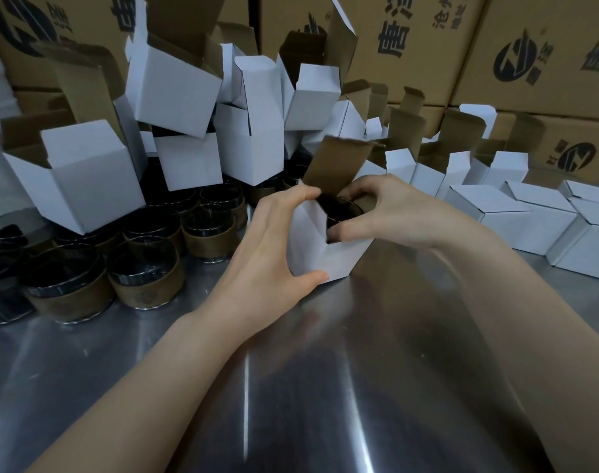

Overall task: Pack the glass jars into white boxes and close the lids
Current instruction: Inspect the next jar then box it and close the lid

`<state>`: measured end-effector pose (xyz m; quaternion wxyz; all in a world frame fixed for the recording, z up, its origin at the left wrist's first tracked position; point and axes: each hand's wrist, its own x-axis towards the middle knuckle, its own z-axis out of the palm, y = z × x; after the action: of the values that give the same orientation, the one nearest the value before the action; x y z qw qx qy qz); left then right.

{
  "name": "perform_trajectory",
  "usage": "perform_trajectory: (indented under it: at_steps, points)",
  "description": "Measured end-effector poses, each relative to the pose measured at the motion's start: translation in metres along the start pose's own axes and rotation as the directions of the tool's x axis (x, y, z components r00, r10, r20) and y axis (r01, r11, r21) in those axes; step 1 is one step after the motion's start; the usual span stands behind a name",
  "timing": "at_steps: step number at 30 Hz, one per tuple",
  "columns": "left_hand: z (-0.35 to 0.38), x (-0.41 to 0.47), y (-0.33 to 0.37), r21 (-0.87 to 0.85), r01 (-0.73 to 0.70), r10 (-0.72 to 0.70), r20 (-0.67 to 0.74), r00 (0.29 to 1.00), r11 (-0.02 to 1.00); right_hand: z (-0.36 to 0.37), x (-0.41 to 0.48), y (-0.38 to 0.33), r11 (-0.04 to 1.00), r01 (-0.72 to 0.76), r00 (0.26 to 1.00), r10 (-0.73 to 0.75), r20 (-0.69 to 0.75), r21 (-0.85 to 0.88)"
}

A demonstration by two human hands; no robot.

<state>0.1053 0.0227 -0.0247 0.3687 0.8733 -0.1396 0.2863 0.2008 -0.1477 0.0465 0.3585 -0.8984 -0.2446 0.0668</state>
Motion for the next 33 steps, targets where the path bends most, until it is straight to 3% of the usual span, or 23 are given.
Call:
perform_trajectory:
  at_steps: [6, 22, 33]
  points:
    - [0.003, -0.002, 0.006, 0.078, -0.021, 0.018, 0.048, 0.999, 0.997, -0.004, -0.009, -0.005, 0.998, -0.05, 0.996, 0.047, 0.08, 0.039]
    - [0.003, -0.003, 0.006, 0.06, 0.007, -0.008, 0.021, 1.0, 0.998, 0.001, -0.01, -0.007, 0.999, -0.008, 0.998, 0.006, 0.068, 0.034]
    - [0.002, -0.002, 0.001, -0.153, 0.257, -0.252, 0.049, 0.966, 0.954, 0.007, -0.006, -0.007, 0.971, 0.181, 0.98, -0.163, -0.118, 0.158]
